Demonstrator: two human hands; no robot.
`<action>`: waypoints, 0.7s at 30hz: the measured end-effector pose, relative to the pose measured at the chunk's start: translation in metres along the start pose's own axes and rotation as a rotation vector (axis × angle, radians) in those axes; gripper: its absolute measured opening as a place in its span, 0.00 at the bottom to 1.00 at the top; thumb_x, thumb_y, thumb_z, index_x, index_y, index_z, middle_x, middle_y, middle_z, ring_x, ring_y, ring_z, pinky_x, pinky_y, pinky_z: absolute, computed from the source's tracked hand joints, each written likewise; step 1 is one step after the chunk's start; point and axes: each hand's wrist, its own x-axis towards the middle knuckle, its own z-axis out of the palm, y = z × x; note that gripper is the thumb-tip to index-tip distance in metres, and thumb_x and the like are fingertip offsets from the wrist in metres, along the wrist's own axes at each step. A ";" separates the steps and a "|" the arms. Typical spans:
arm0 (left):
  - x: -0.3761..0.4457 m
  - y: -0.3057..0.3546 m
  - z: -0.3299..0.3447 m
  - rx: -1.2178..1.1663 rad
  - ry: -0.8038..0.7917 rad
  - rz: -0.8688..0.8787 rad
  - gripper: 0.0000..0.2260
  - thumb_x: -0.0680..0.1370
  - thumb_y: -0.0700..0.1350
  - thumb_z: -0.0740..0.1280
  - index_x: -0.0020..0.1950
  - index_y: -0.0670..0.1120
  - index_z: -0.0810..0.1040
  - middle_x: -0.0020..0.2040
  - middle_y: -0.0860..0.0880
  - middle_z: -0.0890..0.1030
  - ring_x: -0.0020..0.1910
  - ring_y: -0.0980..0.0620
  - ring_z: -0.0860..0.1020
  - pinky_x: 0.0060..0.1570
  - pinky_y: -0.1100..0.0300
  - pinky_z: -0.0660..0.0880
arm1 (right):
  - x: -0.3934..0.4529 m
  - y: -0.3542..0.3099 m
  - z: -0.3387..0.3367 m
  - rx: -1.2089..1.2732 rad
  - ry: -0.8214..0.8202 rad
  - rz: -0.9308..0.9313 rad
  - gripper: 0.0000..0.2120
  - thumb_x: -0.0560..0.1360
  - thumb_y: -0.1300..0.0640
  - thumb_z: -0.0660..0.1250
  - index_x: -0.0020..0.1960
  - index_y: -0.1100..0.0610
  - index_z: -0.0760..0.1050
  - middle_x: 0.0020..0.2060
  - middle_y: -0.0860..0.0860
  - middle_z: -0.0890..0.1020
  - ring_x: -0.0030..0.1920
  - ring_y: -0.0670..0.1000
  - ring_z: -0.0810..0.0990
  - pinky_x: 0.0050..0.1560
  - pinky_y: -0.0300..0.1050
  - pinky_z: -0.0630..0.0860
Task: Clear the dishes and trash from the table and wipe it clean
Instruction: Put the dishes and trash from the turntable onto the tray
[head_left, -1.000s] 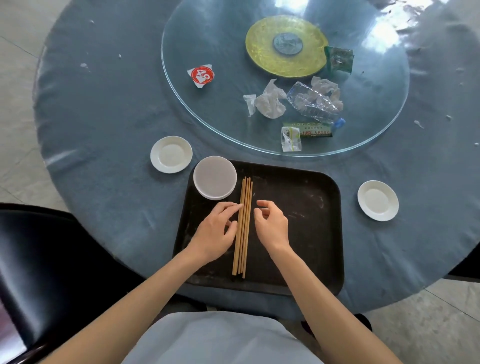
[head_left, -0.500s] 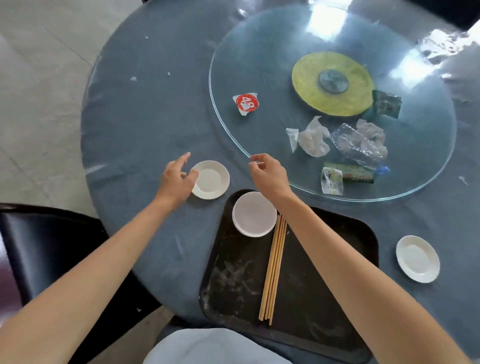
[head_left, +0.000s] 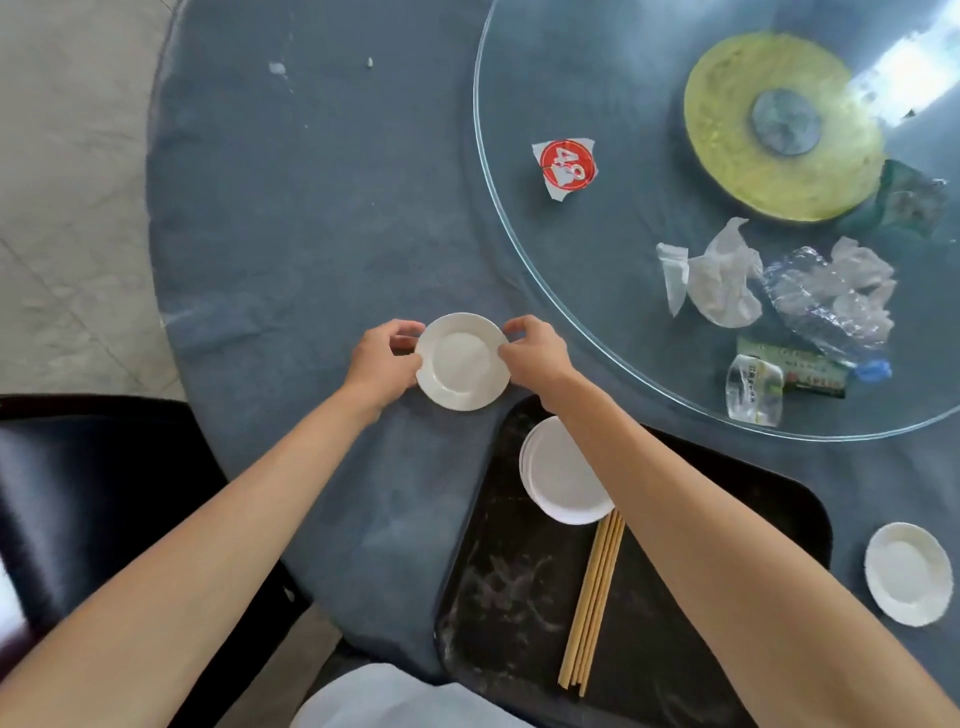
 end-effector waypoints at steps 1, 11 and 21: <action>0.000 0.001 0.000 -0.017 0.008 -0.002 0.18 0.75 0.31 0.65 0.57 0.49 0.81 0.53 0.46 0.83 0.53 0.45 0.82 0.51 0.46 0.84 | 0.000 0.001 0.001 0.010 0.007 -0.001 0.20 0.75 0.60 0.60 0.65 0.50 0.77 0.59 0.53 0.82 0.57 0.56 0.83 0.57 0.55 0.83; -0.035 0.065 0.017 -0.170 -0.128 0.169 0.16 0.76 0.29 0.68 0.56 0.47 0.82 0.55 0.48 0.82 0.53 0.50 0.82 0.50 0.50 0.84 | -0.039 0.009 -0.068 0.251 0.208 -0.134 0.13 0.78 0.62 0.67 0.59 0.50 0.80 0.44 0.47 0.84 0.47 0.49 0.84 0.52 0.51 0.85; -0.121 0.145 0.137 -0.047 -0.374 0.350 0.15 0.76 0.32 0.71 0.62 0.44 0.82 0.59 0.45 0.83 0.54 0.49 0.83 0.43 0.62 0.82 | -0.110 0.101 -0.202 0.462 0.394 -0.167 0.13 0.77 0.63 0.71 0.61 0.54 0.81 0.51 0.51 0.85 0.54 0.51 0.84 0.55 0.54 0.85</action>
